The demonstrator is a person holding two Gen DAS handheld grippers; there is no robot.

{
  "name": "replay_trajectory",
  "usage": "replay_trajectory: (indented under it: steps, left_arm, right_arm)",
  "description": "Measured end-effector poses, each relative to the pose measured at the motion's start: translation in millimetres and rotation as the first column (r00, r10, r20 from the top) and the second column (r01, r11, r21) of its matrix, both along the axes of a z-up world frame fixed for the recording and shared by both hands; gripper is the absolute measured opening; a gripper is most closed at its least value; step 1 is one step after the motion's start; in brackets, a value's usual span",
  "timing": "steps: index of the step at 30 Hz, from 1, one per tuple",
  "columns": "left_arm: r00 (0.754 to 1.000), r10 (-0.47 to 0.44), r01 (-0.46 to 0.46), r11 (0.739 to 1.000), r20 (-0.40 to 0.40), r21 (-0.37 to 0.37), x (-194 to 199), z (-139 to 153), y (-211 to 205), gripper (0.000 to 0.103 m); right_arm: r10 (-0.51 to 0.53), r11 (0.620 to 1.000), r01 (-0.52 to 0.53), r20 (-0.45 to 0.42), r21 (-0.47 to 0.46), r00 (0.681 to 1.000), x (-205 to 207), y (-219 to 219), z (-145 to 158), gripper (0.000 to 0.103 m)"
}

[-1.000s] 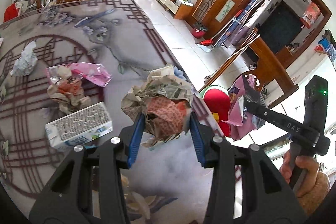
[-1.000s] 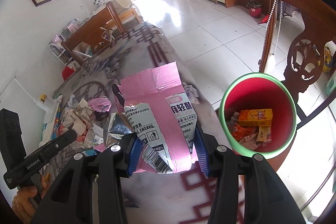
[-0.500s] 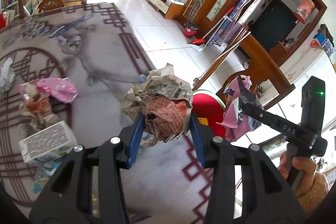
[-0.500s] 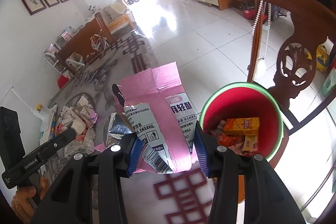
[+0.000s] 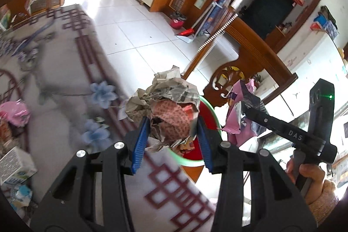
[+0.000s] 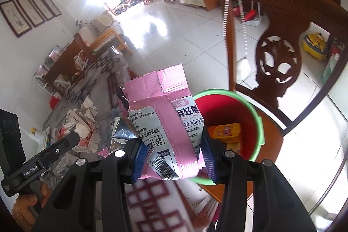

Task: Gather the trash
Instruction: 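Carry paper and pink wrapper to the red bin and open both tools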

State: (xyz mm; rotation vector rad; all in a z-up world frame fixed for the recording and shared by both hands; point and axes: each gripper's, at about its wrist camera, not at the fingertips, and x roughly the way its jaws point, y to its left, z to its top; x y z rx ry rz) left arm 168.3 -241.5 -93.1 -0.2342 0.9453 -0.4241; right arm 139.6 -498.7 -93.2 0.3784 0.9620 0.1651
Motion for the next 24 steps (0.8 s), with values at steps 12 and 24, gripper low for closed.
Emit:
replay_trajectory:
  steps: [12, 24]
  left_arm:
    - [0.990, -0.107, 0.110, 0.994, -0.087, 0.023, 38.5, -30.3, -69.9, 0.042]
    - [0.985, -0.139, 0.142, 0.989, -0.097, 0.027, 51.6, -36.1, -92.5, 0.074]
  right_arm:
    - [-0.069, 0.997, 0.070, -0.036, 0.027, 0.997, 12.4, -54.7, -16.7, 0.044]
    - [-0.091, 0.994, 0.093, -0.042, 0.056, 0.995, 27.2, -68.0, -21.7, 0.064]
